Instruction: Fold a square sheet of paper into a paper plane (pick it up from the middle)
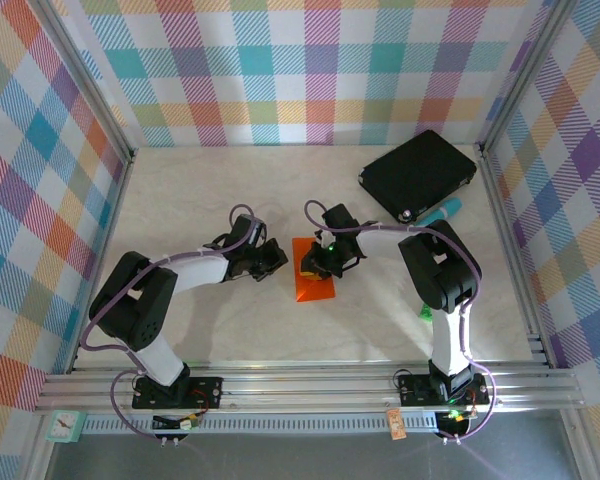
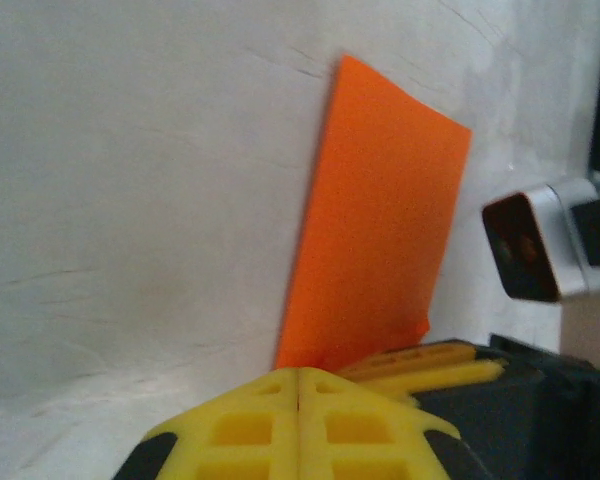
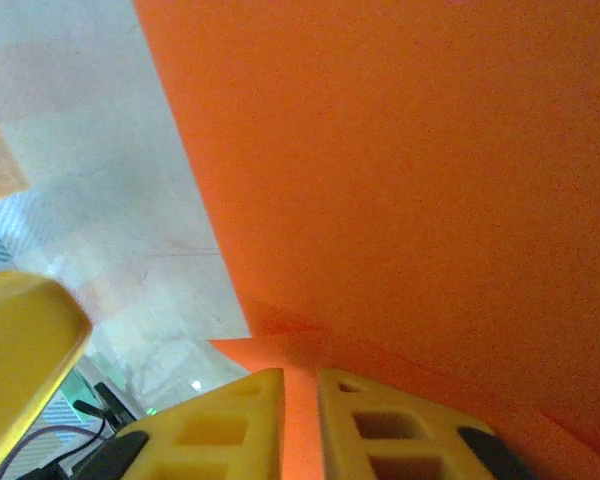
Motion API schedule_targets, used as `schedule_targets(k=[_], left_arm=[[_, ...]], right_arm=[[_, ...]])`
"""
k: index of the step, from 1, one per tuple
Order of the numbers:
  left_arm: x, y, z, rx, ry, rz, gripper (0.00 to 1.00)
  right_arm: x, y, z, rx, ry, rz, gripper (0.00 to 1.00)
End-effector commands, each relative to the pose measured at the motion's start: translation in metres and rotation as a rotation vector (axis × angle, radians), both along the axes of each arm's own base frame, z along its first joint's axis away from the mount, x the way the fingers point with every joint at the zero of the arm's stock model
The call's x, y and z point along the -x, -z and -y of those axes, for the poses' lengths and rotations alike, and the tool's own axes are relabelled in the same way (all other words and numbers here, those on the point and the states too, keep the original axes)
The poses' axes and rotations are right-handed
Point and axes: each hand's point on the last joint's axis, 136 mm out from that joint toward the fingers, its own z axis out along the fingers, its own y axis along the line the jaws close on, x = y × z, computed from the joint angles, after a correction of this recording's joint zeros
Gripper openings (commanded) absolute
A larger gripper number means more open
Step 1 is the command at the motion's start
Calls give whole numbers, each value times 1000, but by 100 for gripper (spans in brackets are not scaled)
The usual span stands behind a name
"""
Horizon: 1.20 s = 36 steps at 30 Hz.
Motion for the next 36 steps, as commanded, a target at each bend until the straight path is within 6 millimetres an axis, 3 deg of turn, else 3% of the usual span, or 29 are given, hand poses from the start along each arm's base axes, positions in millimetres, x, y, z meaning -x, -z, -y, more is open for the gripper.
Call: schedule_targets(k=[1, 6, 19, 29, 36], left_arm=[[4, -2, 17, 52, 39, 7, 0], [9, 7, 30, 53, 70, -14, 0], [11, 29, 33, 31, 66, -60, 0], [6, 15, 42, 102, 78, -11, 0], [18, 43, 32, 41, 64, -92, 0]], right_arm=[[27, 57, 39, 222, 31, -127, 13], [28, 61, 41, 240, 34, -140, 4], [28, 62, 42, 247, 32, -136, 3], [28, 60, 42, 244, 30, -130, 3], [24, 56, 40, 234, 34, -116, 3]])
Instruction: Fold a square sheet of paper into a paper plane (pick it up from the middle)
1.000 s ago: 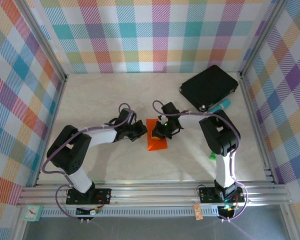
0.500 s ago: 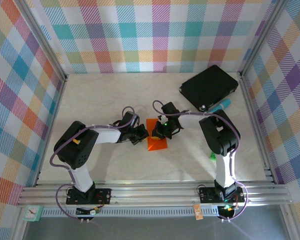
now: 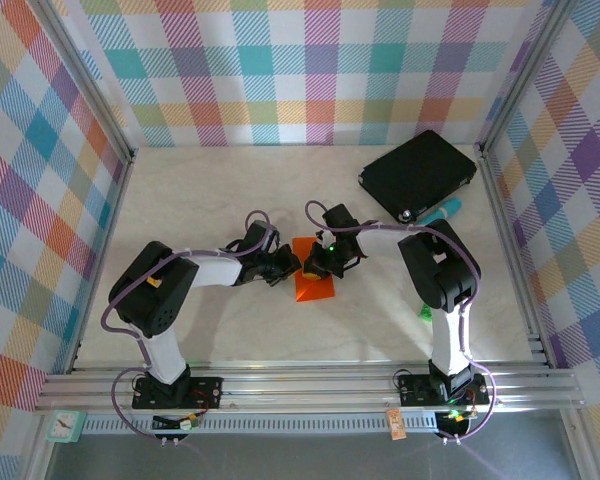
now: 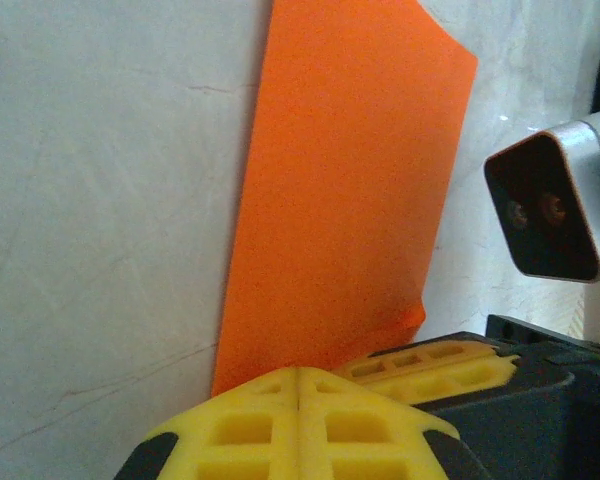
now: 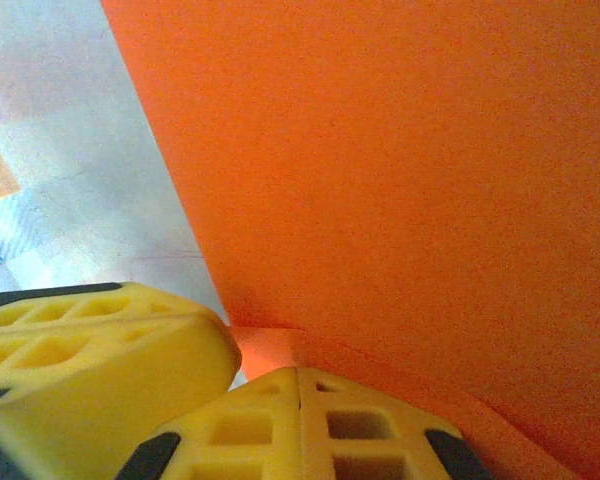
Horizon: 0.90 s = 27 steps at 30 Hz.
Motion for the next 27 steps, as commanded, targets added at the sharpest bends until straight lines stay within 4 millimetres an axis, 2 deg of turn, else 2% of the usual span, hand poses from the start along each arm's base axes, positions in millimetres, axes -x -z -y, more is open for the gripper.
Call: schedule_targets(k=[1, 9, 17, 27], left_arm=[[15, 22, -4, -34, 5, -71, 0], [29, 50, -25, -154, -21, -152, 0], [35, 62, -30, -179, -17, -178, 0], [38, 66, -29, -186, -12, -195, 0]], right_arm=[[22, 51, 38, 217, 33, -96, 3], [13, 30, 32, 162, 16, -8, 4], [-2, -13, 16, 4, -30, 185, 7], [-4, -15, 7, -54, -59, 209, 7]])
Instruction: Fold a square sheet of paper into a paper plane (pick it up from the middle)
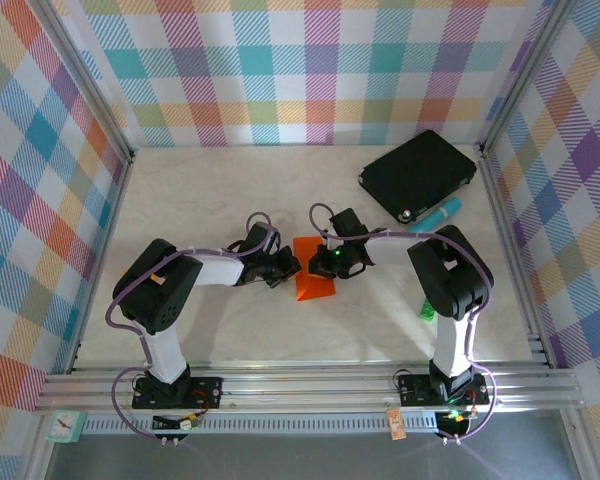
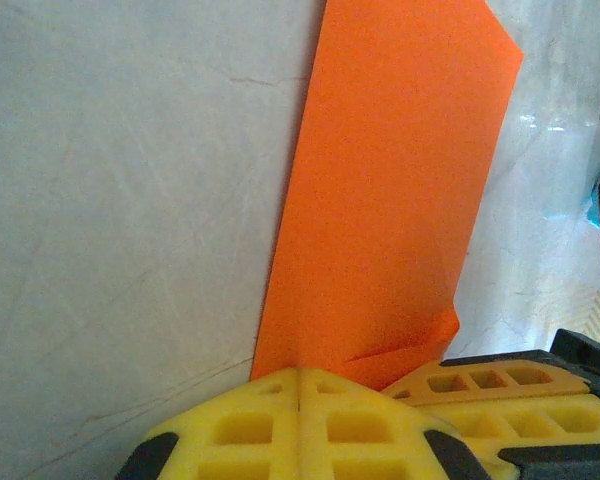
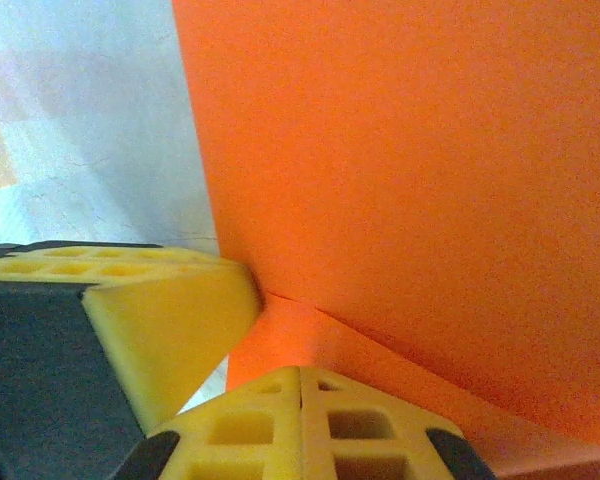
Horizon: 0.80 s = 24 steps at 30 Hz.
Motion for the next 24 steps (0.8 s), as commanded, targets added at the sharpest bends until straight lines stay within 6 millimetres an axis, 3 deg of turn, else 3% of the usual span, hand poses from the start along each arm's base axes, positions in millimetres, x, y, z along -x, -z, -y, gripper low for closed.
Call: schedule_targets(k=[1, 9, 14, 18, 24], left_arm=[[37, 56, -28, -169, -9, -177, 0], [43, 62, -39, -229, -20, -202, 0], [47, 67, -43, -248, -23, -215, 0], [48, 68, -41, -233, -19, -215, 0], [44, 62, -35, -209, -9, -201, 0]], right_arm=[[-1, -3, -1, -20, -24, 30, 7], [12, 29, 23, 92, -13, 7, 7], [23, 37, 45, 106, 20, 10, 7], [17, 19, 52, 64, 51, 59, 7], [1, -23, 32, -16, 26, 125, 7]])
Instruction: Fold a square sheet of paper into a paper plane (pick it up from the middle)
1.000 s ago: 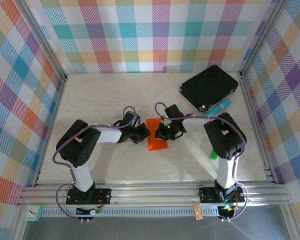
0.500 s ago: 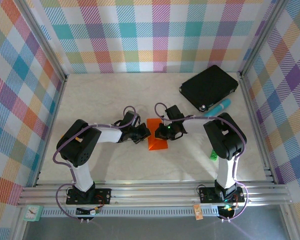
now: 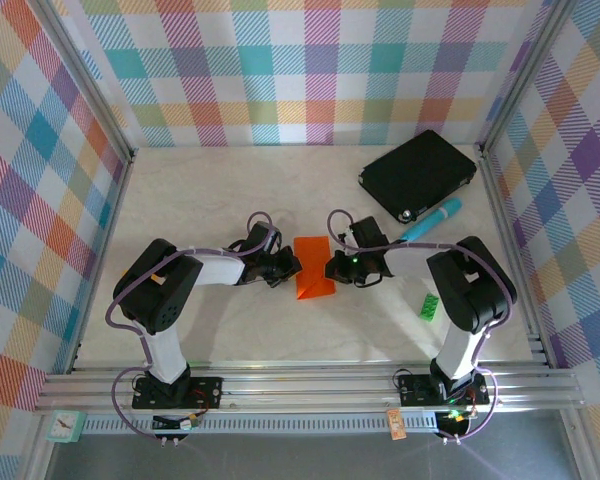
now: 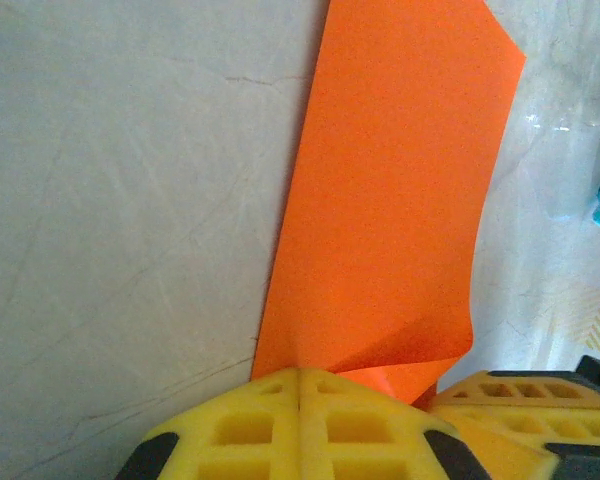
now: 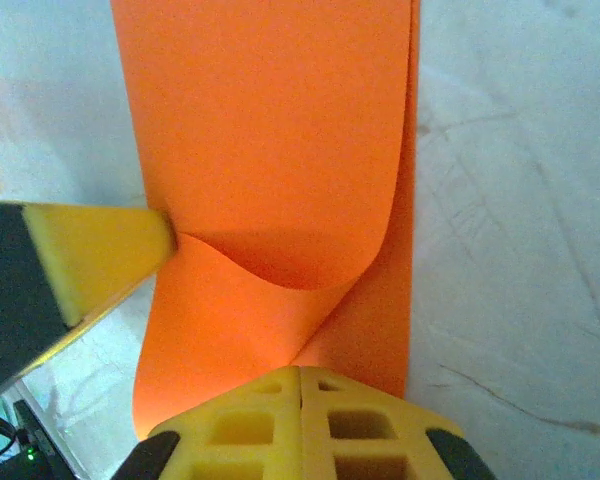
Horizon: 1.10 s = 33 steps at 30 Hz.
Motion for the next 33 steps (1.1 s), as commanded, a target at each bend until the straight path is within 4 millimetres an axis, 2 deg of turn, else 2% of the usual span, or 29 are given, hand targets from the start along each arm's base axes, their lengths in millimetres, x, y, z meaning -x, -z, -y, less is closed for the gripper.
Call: schedule_targets(k=[1, 6, 10, 15, 20, 24, 28, 33], left_arm=[[43, 61, -35, -191, -9, -195, 0], [42, 62, -35, -192, -11, -195, 0], [43, 63, -35, -195, -12, -201, 0], [45, 64, -38, -207, -17, -208, 0], [49, 68, -44, -233, -27, -223, 0], [52, 71, -46, -244, -26, -234, 0], [52, 72, -46, -241, -25, -233, 0], [49, 67, -40, -222, -7, -221, 0]], right_arm=[[-7, -21, -14, -29, -32, 34, 7], [-8, -11, -30, -27, -51, 1, 6], [-13, 1, -31, 7, -24, -27, 5], [-15, 20, -19, 70, 38, -69, 3], [-22, 31, 11, 56, 190, -122, 4], [-28, 26, 30, 31, 287, -160, 4], [-38, 11, 42, 25, 348, -146, 4], [-45, -12, 37, 16, 301, -60, 4]])
